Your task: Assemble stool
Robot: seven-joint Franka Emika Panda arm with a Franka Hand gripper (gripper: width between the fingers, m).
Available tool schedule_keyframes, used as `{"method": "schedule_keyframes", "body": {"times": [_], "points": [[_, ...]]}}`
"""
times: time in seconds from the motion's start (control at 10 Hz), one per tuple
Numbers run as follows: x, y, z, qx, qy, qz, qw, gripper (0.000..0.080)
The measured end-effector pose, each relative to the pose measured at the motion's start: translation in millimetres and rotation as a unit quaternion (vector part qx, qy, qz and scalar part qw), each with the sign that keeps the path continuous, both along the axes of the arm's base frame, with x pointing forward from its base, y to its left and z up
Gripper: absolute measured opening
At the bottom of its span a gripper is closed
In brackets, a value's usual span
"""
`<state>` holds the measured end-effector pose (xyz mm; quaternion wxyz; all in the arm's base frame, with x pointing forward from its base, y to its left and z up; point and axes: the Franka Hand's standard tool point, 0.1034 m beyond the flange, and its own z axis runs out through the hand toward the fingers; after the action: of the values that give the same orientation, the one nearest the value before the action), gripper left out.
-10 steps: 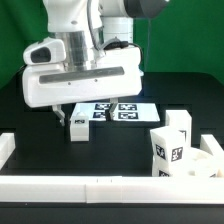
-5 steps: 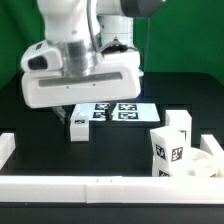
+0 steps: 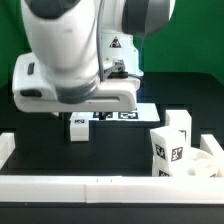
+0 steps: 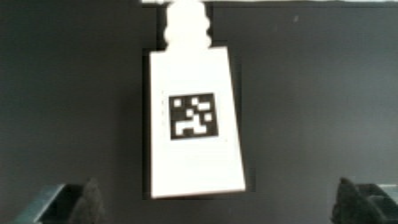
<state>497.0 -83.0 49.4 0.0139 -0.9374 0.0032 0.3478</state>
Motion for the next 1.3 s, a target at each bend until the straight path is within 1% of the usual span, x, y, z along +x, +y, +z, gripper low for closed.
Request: {"method": "schedule_keyframes", "body": {"times": [0.1,0.2,0.3,0.4,0.5,0.6,0.7,0.8,1.1,1.3], "points": [[-2.9,0.0,-6.1,0.025,0.035,0.022,0.999,0.0649],[-6.5,0.3,-9.1,0.032,0.058,0.028,0.997,0.0649],[-9.4,-2.7,-7.9,0.031,0.091,0.028,0.995,0.0649],[-11.8,-2.1,-9.0,0.030,0.124,0.024,0.991,0.0649],[-8.9,-2.6,-12.6,0.029,0.124,0.025,0.991,0.0649],[-9.8,-2.9,-12.5,0.026,0.126,0.022,0.991,0.0649],[-15.6,-4.3,-15.8,0.005,0.138,0.003,0.990,0.0649],[-24.7,-12.8,-23.7,0.002,0.142,-0.005,0.990,0.0649],[-24.3,-13.0,-23.3,0.004,0.141,-0.008,0.990,0.0649],[-29.5,-15.6,-24.9,-0.006,0.153,-0.022,0.988,0.0649]]}}
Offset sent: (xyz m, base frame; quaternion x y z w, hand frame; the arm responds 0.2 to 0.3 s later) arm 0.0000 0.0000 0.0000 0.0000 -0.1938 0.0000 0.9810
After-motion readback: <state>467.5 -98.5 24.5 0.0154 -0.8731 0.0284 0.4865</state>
